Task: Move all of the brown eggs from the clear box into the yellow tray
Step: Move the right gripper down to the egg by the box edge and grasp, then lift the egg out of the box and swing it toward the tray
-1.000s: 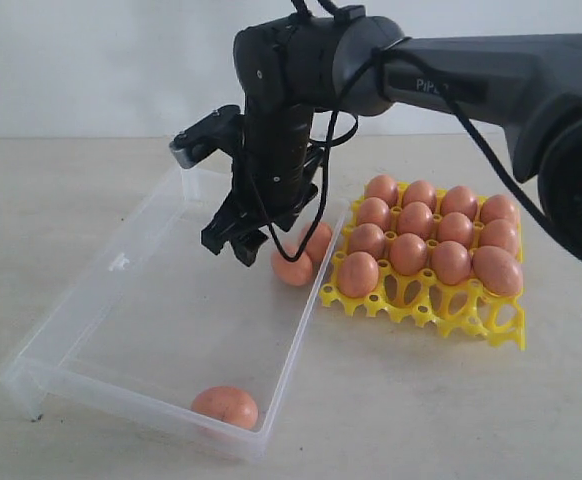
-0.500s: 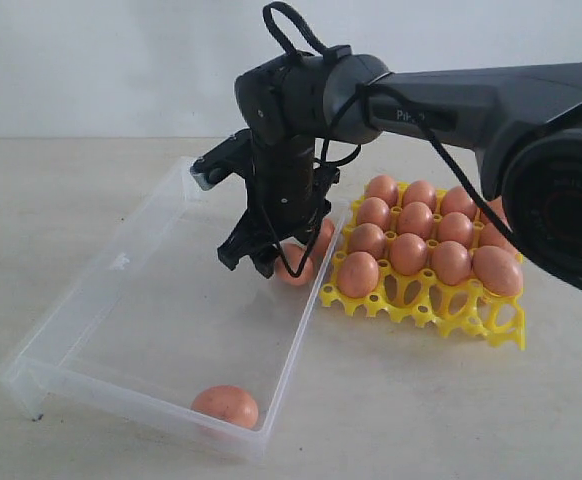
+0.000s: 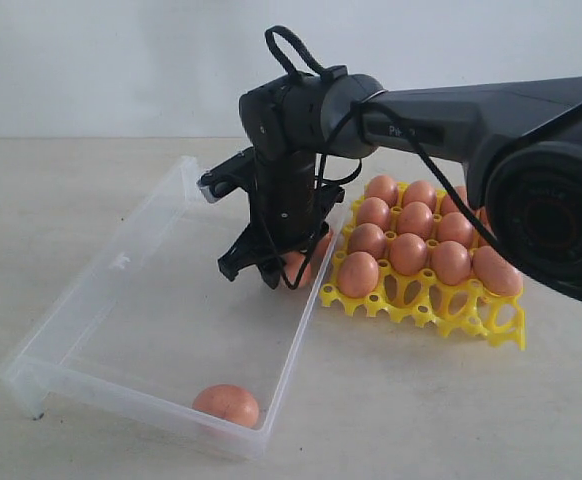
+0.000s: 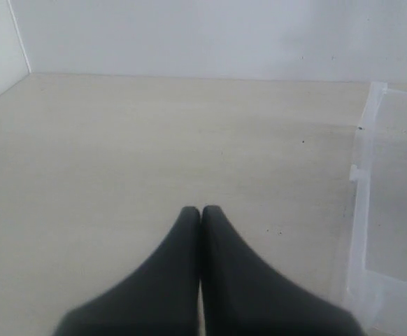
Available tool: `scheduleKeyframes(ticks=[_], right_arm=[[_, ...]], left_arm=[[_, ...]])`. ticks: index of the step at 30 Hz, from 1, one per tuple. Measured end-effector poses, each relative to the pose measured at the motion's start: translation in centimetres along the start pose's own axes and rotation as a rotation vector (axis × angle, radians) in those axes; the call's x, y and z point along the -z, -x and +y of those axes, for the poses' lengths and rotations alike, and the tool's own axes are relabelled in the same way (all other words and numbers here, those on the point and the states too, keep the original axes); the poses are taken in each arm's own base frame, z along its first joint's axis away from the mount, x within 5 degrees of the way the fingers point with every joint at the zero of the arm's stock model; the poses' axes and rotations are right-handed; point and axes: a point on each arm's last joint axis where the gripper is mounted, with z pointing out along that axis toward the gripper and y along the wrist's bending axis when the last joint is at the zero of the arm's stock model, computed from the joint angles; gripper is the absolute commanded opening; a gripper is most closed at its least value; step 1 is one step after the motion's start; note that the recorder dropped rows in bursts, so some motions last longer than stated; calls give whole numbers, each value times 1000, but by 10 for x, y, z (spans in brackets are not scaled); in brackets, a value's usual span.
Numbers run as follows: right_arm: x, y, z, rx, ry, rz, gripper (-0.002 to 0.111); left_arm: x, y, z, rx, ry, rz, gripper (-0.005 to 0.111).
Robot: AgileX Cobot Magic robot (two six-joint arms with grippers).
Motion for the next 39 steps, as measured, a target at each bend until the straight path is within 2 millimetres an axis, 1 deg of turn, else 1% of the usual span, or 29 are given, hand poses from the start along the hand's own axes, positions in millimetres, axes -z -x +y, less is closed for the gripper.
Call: scheduleKeyframes(ticks=[2,4,5,8,10,12,14,15,16,17,18,19,20,21,23,25,27,28,29,30,31,32,33,34,37,39], right_arm=[[0,-1,0,11,3,7,0],[0,-1,0,13,3,8,0],[0,-1,0,12,5,11,0],[5,-1,2,5,20,7,0],[16,1,2,-1,25,-19,0],[35,4,1,-6,25,-81,0],[58,8,0,-15,31,-158,0],[74,10,0,-21,35,-206,0],[90,11,1,-34,52,-257,0],[119,12,3,-58,90,-350,0],[135,12,4,-69,114,-400,0],[162,12,6,-87,152,-494,0],[175,11,7,-99,171,-539,0],[196,10,8,-111,195,-613,0],[210,11,9,-131,224,-683,0],[214,15,12,-120,234,-750,0],[213,21,24,-86,247,-845,0],[213,24,35,-69,264,-905,0],[213,26,42,-62,273,-937,0],[209,27,58,-50,283,-988,0],[206,27,66,-46,282,-1009,0],[196,26,78,-48,277,-1036,0],[191,25,85,-57,284,-1039,0],[181,21,95,-71,297,-1033,0],[168,16,104,-92,324,-993,0],[161,12,106,-98,334,-962,0]], left_arm=[[0,0,0,-6,1,0,-4],[0,0,0,-11,2,0,1],[0,0,0,-17,3,-1,6],[0,0,0,-27,5,-1,26],[0,0,0,-28,5,-1,43],[0,0,1,-30,6,-1,59],[0,0,1,-31,6,-1,74],[0,0,1,-30,6,-1,80],[0,0,1,-30,6,-1,89],[0,0,1,-30,6,1,91],[0,0,1,-32,7,1,93],[0,0,1,-32,7,1,94],[0,0,1,-32,7,1,93],[0,0,1,-32,7,1,93],[0,0,1,-36,8,0,93],[0,0,1,-36,8,0,93],[0,0,1,-38,9,0,92],[0,0,1,-50,12,-1,91],[0,0,1,-53,14,-1,86],[0,0,1,-58,15,-2,81],[0,0,1,-58,15,-2,73],[0,0,1,-60,16,-2,67],[0,0,1,-60,16,-2,57],[0,0,1,-60,16,-2,52],[0,1,1,-60,14,-8,38],[0,1,1,-60,14,-10,30]])
